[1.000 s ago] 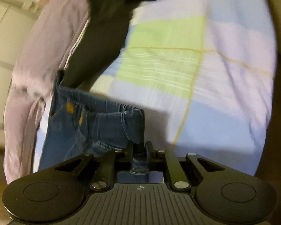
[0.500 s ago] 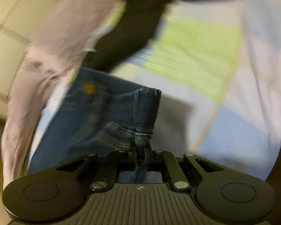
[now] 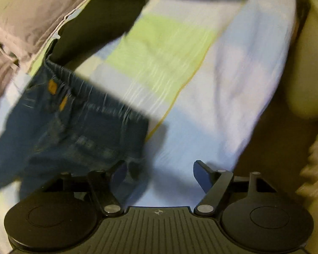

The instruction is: Fold clothes

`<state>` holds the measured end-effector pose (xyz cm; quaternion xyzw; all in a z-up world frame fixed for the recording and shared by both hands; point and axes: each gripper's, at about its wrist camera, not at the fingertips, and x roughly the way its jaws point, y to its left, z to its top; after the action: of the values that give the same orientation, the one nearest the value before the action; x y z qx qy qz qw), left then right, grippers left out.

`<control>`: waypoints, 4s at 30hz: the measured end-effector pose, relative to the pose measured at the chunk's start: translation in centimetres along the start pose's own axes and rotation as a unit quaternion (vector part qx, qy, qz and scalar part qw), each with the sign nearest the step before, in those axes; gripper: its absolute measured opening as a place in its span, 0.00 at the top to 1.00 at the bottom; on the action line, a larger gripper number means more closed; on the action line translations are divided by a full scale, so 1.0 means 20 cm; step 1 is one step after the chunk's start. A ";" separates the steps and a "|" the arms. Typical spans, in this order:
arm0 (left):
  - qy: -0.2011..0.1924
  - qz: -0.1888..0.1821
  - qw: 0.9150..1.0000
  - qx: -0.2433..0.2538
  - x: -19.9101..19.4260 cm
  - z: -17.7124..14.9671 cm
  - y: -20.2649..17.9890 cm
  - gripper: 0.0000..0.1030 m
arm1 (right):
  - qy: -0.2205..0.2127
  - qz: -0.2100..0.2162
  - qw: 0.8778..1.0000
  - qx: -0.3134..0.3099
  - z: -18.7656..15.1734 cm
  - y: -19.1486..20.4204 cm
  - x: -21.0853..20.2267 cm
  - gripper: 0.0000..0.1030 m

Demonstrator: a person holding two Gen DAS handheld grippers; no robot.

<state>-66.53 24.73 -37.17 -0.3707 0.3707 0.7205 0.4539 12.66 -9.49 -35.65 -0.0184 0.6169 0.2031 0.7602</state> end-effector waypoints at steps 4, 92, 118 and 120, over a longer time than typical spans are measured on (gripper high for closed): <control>-0.018 -0.026 0.998 -0.059 -0.03 0.16 0.02 0.83 | -0.060 -0.012 0.998 -0.004 0.07 0.06 -0.11 0.29; 0.038 -0.239 0.970 -0.014 -0.43 -0.17 -1.79 0.95 | 0.061 0.296 0.946 -0.116 0.91 0.47 0.50 0.59; 0.041 -0.233 0.972 -0.007 -0.45 -0.15 -1.92 0.93 | -0.280 0.261 0.923 0.022 2.07 0.50 0.25 0.58; 0.047 -0.237 0.970 -0.004 -0.45 -0.16 -1.94 0.93 | -0.161 0.167 0.973 -0.012 2.13 0.57 0.48 0.31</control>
<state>-27.04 30.71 -38.46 -0.4833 0.2901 0.5754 0.5926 49.98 15.62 -32.06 0.1085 0.4782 0.3345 0.8048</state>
